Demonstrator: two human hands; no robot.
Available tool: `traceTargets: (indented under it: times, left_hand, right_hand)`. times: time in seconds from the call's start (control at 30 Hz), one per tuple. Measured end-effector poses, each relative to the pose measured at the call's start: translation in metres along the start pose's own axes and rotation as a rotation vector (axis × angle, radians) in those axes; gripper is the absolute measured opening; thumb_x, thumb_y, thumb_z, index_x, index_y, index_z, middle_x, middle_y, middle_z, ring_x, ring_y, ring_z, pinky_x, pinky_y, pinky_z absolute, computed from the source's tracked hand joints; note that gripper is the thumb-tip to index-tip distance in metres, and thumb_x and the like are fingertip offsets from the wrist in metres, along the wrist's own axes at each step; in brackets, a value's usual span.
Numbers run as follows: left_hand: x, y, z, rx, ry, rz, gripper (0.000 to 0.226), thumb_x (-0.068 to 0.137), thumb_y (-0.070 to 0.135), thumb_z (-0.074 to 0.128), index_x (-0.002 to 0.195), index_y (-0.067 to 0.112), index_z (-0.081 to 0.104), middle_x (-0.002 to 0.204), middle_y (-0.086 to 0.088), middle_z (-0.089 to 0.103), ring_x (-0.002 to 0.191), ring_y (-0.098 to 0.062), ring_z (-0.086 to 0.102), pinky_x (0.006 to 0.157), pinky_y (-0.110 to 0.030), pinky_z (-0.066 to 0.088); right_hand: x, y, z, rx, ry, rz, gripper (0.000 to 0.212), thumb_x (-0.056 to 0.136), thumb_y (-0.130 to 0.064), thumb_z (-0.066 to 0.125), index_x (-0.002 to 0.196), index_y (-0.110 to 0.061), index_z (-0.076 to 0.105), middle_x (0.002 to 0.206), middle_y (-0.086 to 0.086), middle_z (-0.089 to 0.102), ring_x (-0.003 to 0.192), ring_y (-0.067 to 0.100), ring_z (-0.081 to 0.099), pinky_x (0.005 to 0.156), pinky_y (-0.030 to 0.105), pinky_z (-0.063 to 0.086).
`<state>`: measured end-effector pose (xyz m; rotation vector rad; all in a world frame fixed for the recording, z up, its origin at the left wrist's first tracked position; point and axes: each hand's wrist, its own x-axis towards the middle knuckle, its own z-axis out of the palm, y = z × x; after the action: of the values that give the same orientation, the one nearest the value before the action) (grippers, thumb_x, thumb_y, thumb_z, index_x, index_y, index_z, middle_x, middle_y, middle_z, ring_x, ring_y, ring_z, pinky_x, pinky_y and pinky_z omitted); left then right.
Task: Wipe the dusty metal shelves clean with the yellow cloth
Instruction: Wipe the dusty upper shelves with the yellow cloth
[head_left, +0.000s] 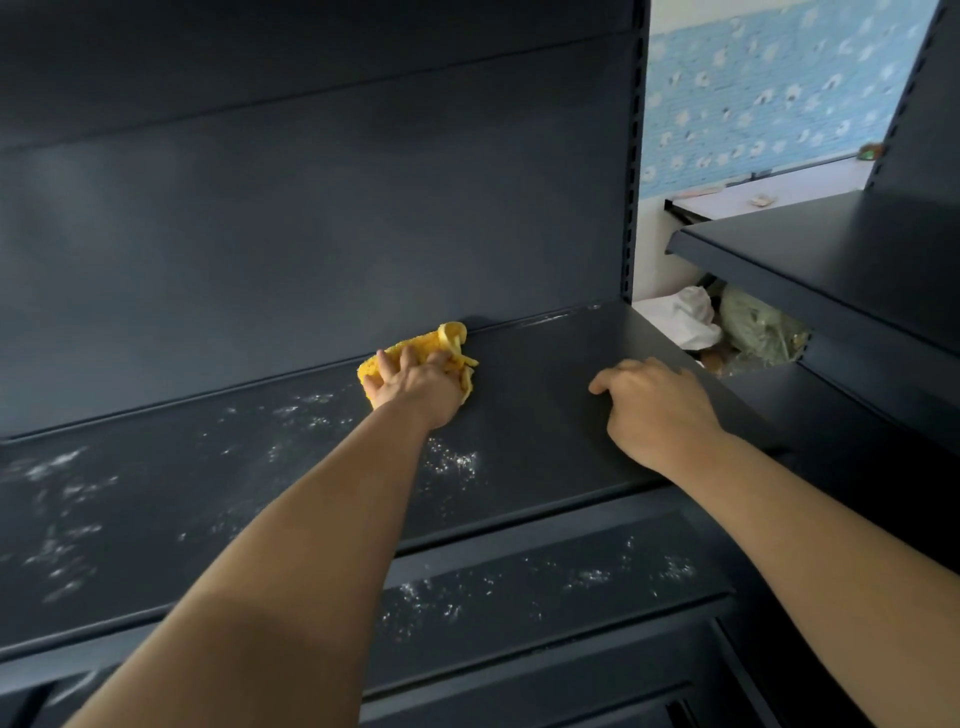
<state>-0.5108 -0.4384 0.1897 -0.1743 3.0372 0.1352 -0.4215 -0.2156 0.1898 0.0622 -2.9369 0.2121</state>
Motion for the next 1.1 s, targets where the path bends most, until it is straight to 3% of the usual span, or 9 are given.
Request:
traceTargets:
  times: [0.1, 0.27, 0.47, 0.83, 0.97, 1.1]
  left_hand:
    - [0.004, 0.006, -0.004, -0.073, 0.013, 0.025, 0.054, 0.097, 0.046, 0.033, 0.149, 0.038, 0.022, 0.159, 0.002, 0.021, 0.147, -0.033, 0.012, 0.114, -0.055, 0.015]
    - [0.022, 0.024, -0.005, -0.062, -0.017, 0.114, 0.064, 0.092, 0.039, 0.035, 0.151, 0.042, 0.009, 0.16, 0.004, 0.02, 0.147, -0.03, 0.014, 0.114, -0.056, 0.018]
    - [0.033, 0.065, -0.006, -0.004, 0.011, 0.296, 0.053, 0.093, 0.033, 0.031, 0.144, 0.044, 0.028, 0.146, 0.002, 0.041, 0.135, -0.034, 0.034, 0.109, -0.052, 0.026]
    - [0.052, 0.138, -0.001, -0.027, -0.014, 0.529, 0.051, 0.095, 0.029, 0.032, 0.145, 0.041, 0.032, 0.152, 0.007, 0.036, 0.138, -0.033, 0.028, 0.112, -0.052, 0.022]
    - [0.054, 0.16, -0.001, -0.058, -0.038, 0.602, 0.055, 0.094, 0.025, 0.033, 0.146, 0.042, 0.03, 0.155, 0.006, 0.031, 0.14, -0.029, 0.027, 0.112, -0.05, 0.027]
    - [0.057, 0.169, 0.001, -0.132, -0.061, 0.646, 0.059, 0.089, 0.022, 0.035, 0.141, 0.049, 0.035, 0.151, 0.004, 0.036, 0.132, -0.031, 0.038, 0.102, -0.043, 0.037]
  right_hand:
    - [-0.002, 0.012, -0.003, -0.015, 0.012, 0.016, 0.047, 0.086, -0.007, 0.05, 0.128, -0.027, 0.058, 0.125, 0.001, 0.06, 0.115, 0.024, 0.052, 0.094, 0.041, 0.043]
    - [0.005, 0.029, -0.006, -0.034, 0.037, 0.064, 0.044, 0.087, -0.011, 0.052, 0.127, -0.027, 0.058, 0.121, 0.002, 0.061, 0.115, 0.025, 0.054, 0.095, 0.04, 0.043]
    - [0.011, 0.04, -0.001, -0.013, 0.041, 0.124, 0.036, 0.092, -0.017, 0.049, 0.124, -0.03, 0.061, 0.121, 0.001, 0.062, 0.114, 0.025, 0.054, 0.091, 0.038, 0.045]
    - [0.016, 0.061, -0.001, 0.041, -0.047, 0.067, 0.034, 0.099, -0.028, 0.039, 0.125, -0.038, 0.058, 0.123, -0.005, 0.062, 0.116, 0.02, 0.053, 0.092, 0.035, 0.046]
    - [0.019, 0.063, -0.003, -0.007, -0.08, 0.053, 0.034, 0.099, -0.032, 0.035, 0.126, -0.042, 0.054, 0.124, -0.007, 0.062, 0.114, 0.019, 0.057, 0.091, 0.036, 0.047]
    - [0.016, 0.065, -0.003, 0.03, -0.108, 0.061, 0.036, 0.1, -0.031, 0.035, 0.129, -0.041, 0.052, 0.134, -0.008, 0.058, 0.121, 0.018, 0.055, 0.098, 0.037, 0.046]
